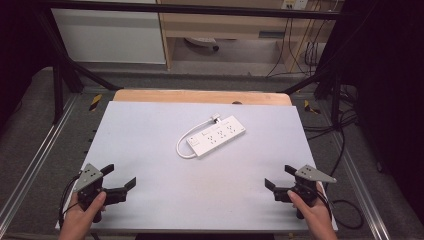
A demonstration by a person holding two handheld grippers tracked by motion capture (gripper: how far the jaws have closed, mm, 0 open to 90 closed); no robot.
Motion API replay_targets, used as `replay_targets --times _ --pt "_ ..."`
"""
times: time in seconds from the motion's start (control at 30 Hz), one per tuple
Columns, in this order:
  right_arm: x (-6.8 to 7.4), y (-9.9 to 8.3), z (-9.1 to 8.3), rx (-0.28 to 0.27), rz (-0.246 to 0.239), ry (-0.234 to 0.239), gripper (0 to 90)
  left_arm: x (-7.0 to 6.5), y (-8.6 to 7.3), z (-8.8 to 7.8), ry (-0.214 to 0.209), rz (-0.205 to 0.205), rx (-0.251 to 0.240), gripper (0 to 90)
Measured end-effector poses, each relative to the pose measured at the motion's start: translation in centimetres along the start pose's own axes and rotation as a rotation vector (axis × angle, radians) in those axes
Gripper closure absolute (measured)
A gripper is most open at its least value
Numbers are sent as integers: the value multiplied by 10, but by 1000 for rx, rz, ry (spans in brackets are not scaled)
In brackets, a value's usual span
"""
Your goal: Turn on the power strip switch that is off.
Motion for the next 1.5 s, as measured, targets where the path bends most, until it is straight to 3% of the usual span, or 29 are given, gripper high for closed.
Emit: replay_targets --times 0.13,0.4,0.73,1.07,1.5 --pt "3 5 -3 0 16 17 35 1 -1 1 3 -2 3 53" --pt "8 23 -7 4 -15 21 34 0 -1 1 2 -4 8 53" --pt "15 45 -2 38 -59 38 32 -1 -2 2 -3 -5 15 53" --pt "20 71 6 23 -78 46 30 -1 -3 3 -5 1 22 55" --pt "27 89 17 13 -98 56 28 -3 -3 3 -10 9 26 55"
Point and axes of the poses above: each handheld gripper's, and its own axes: z roughly forward along the jaws, y roughly out of its top, x roughly to its left, the point moved 6 cm from there along z, roughly forward along the jaws, and after that the axes turned 12 degrees about x, right-handed, at the moved point
